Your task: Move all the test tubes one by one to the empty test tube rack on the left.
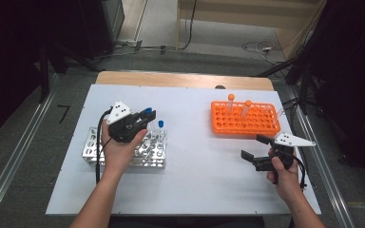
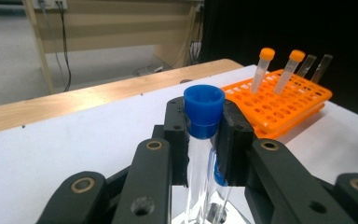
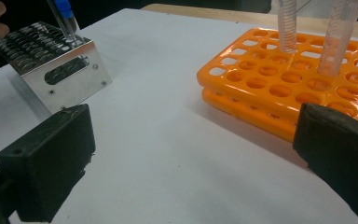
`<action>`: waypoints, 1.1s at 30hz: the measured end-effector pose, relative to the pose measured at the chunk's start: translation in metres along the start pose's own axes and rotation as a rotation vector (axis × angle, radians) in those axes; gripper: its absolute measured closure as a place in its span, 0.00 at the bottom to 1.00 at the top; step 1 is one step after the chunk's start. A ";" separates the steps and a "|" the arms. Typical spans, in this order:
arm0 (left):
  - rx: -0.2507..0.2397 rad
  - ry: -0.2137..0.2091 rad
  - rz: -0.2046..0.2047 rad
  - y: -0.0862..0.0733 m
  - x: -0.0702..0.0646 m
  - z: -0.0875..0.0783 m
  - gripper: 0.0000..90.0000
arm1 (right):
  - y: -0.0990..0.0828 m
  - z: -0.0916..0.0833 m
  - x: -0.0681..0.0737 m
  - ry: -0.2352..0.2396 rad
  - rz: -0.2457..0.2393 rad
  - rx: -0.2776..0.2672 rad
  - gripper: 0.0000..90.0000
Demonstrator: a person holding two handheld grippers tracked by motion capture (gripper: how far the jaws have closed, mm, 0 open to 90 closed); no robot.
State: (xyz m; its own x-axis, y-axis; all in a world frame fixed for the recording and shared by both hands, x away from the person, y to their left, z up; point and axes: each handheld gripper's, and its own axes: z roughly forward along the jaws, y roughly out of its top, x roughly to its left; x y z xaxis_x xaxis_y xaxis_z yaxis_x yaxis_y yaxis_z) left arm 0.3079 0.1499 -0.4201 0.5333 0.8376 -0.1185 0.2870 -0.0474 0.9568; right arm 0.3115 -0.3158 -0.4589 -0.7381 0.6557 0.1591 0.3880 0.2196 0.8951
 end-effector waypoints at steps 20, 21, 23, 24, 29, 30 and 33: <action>0.114 0.033 0.023 -0.012 -0.006 0.008 0.85 | -0.002 0.001 0.000 -0.002 -0.001 0.008 0.00; 0.122 0.037 0.024 -0.012 -0.007 0.008 0.85 | -0.002 0.001 0.000 -0.002 -0.001 0.009 0.00; 0.135 0.041 0.024 -0.014 -0.007 0.009 0.85 | -0.002 0.001 0.000 -0.001 -0.002 0.009 0.00; 0.141 0.044 0.019 -0.015 -0.007 0.009 0.84 | -0.003 0.001 -0.001 -0.001 -0.002 0.009 0.00; 0.160 0.044 0.005 -0.016 -0.007 0.008 0.84 | -0.003 0.001 -0.001 -0.002 0.002 0.011 0.00; 0.162 0.043 0.004 -0.017 -0.008 0.007 0.84 | -0.003 0.001 -0.001 -0.001 0.001 0.011 0.00; 0.168 0.041 0.000 -0.018 -0.008 0.006 0.83 | -0.003 0.001 -0.001 -0.003 0.000 0.013 0.00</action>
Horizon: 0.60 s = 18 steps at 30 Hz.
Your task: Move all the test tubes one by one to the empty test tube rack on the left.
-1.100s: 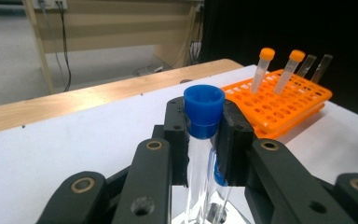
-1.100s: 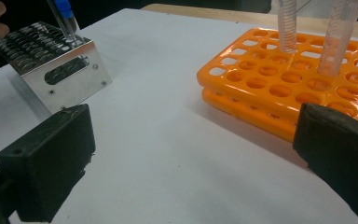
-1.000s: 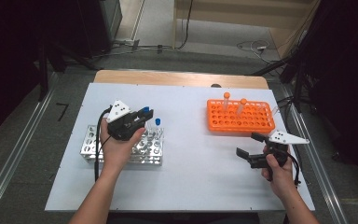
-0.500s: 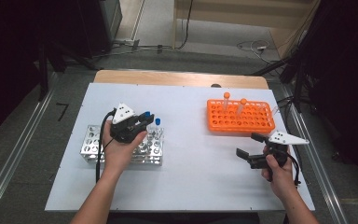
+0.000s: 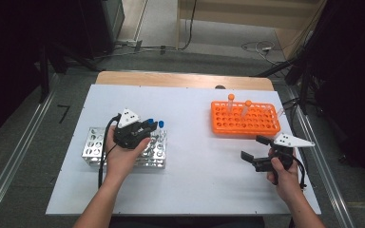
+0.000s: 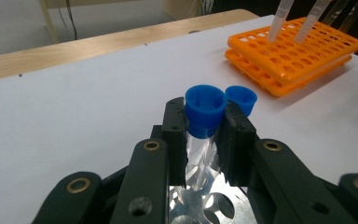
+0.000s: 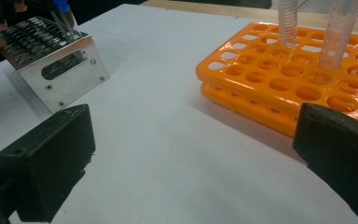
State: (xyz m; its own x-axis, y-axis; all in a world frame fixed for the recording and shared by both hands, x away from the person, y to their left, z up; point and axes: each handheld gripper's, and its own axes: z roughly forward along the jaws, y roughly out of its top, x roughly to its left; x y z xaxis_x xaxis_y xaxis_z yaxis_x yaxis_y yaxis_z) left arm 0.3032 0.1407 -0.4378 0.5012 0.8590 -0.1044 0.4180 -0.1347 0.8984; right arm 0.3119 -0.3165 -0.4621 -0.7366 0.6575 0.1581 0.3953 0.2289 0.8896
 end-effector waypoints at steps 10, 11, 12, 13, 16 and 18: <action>0.014 -0.022 -0.013 -0.002 0.001 0.000 0.81 | 0.000 0.002 0.000 0.002 -0.006 0.006 0.00; 0.014 -0.024 -0.015 -0.002 0.001 0.000 0.80 | -0.001 0.002 0.000 0.001 -0.006 0.007 0.00; 0.011 -0.025 -0.018 -0.002 0.001 0.000 0.79 | -0.001 0.002 0.000 0.000 -0.005 0.008 0.00; 0.011 -0.028 -0.022 -0.002 0.001 -0.001 0.78 | -0.001 0.002 0.000 -0.001 -0.002 0.008 0.00; -0.014 -0.040 -0.046 -0.001 0.002 -0.006 0.72 | 0.000 0.001 -0.001 -0.004 0.002 0.005 0.00; -0.050 -0.054 -0.055 -0.001 0.002 -0.011 0.63 | 0.000 0.000 -0.002 -0.008 0.002 -0.001 0.00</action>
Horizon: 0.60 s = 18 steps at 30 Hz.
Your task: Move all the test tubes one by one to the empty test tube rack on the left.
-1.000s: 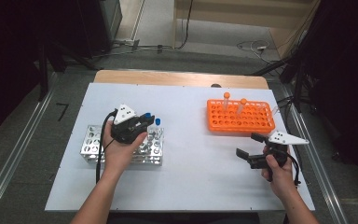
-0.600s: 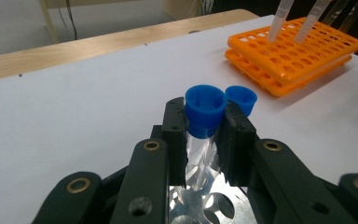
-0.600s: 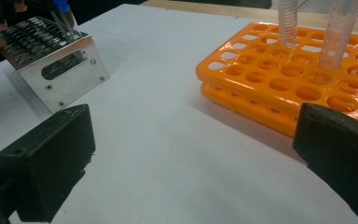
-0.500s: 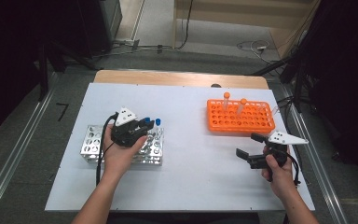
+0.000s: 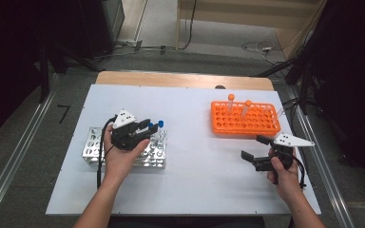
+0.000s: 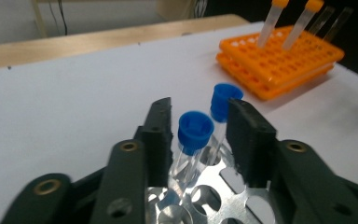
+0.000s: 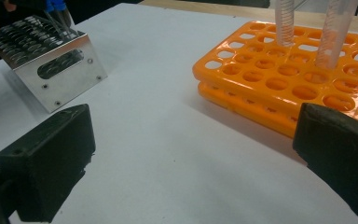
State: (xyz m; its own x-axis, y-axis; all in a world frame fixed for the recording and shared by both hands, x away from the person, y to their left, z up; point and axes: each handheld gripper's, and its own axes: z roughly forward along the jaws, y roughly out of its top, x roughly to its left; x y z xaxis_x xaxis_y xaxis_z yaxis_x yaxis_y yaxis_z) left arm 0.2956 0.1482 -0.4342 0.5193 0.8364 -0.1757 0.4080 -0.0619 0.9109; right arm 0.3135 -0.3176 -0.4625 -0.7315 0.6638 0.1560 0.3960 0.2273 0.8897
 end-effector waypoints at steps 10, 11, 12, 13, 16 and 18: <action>-0.067 -0.105 -0.026 -0.003 -0.003 -0.018 0.15 | 0.007 -0.004 -0.012 -0.055 0.033 -0.019 0.01; -0.067 -0.114 -0.024 -0.003 -0.004 -0.020 0.10 | 0.008 -0.004 -0.012 -0.066 0.033 -0.023 0.02; -0.068 -0.127 -0.019 -0.004 -0.005 -0.021 0.08 | 0.009 -0.005 -0.013 -0.071 0.029 -0.027 0.02; -0.071 -0.142 -0.016 -0.005 -0.006 -0.022 0.04 | 0.011 -0.005 -0.014 -0.078 0.028 -0.029 0.03; -0.087 -0.178 -0.014 -0.006 -0.008 -0.025 0.00 | 0.015 -0.008 -0.020 -0.111 0.037 -0.044 0.03; -0.095 -0.186 -0.011 -0.007 -0.009 -0.027 0.00 | 0.016 -0.009 -0.027 -0.144 0.064 -0.054 0.04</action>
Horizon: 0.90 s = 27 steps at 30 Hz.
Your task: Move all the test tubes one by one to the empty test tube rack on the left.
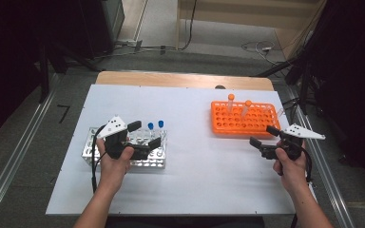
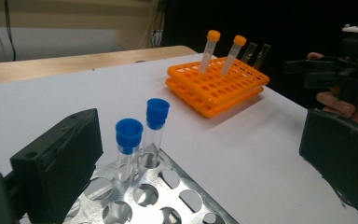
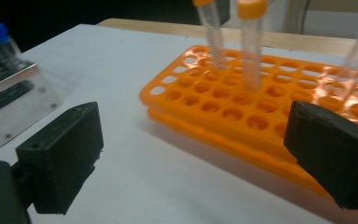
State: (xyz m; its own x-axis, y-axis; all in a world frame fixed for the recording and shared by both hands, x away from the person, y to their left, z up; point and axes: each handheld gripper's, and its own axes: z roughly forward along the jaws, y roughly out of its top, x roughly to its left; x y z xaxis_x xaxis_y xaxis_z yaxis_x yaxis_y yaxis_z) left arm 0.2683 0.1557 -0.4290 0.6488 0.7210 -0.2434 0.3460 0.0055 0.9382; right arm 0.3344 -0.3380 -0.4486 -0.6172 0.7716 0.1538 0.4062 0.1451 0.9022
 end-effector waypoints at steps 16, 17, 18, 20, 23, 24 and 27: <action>0.008 -0.040 0.047 -0.002 -0.007 0.004 0.00 | 0.003 0.007 -0.055 -0.279 0.172 -0.012 0.45; 0.011 -0.040 0.046 -0.003 -0.008 0.004 0.00 | 0.003 0.009 -0.059 -0.299 0.187 -0.006 0.46; 0.012 -0.040 0.047 -0.003 -0.007 0.005 0.00 | 0.002 0.010 -0.062 -0.308 0.201 -0.005 0.47; 0.011 -0.042 0.047 -0.003 -0.007 0.006 0.00 | 0.001 0.013 -0.069 -0.316 0.216 0.003 0.49; 0.015 -0.046 0.054 -0.003 -0.008 0.006 0.00 | 0.001 0.019 -0.077 -0.328 0.220 0.019 0.52; 0.016 -0.047 0.054 -0.003 -0.008 0.006 0.00 | 0.002 0.020 -0.079 -0.327 0.219 0.021 0.53; 0.011 -0.051 0.057 -0.004 -0.008 0.005 0.00 | 0.003 0.025 -0.084 -0.323 0.210 0.030 0.57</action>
State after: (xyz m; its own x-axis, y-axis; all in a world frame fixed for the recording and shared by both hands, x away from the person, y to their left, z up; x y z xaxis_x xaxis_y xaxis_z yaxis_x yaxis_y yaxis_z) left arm 0.2653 0.1462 -0.4320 0.7012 0.6837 -0.2019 0.3148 -0.0430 0.9482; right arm 0.4045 -0.3868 -0.4688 -0.2767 0.9410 0.1950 0.5237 -0.0225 0.8516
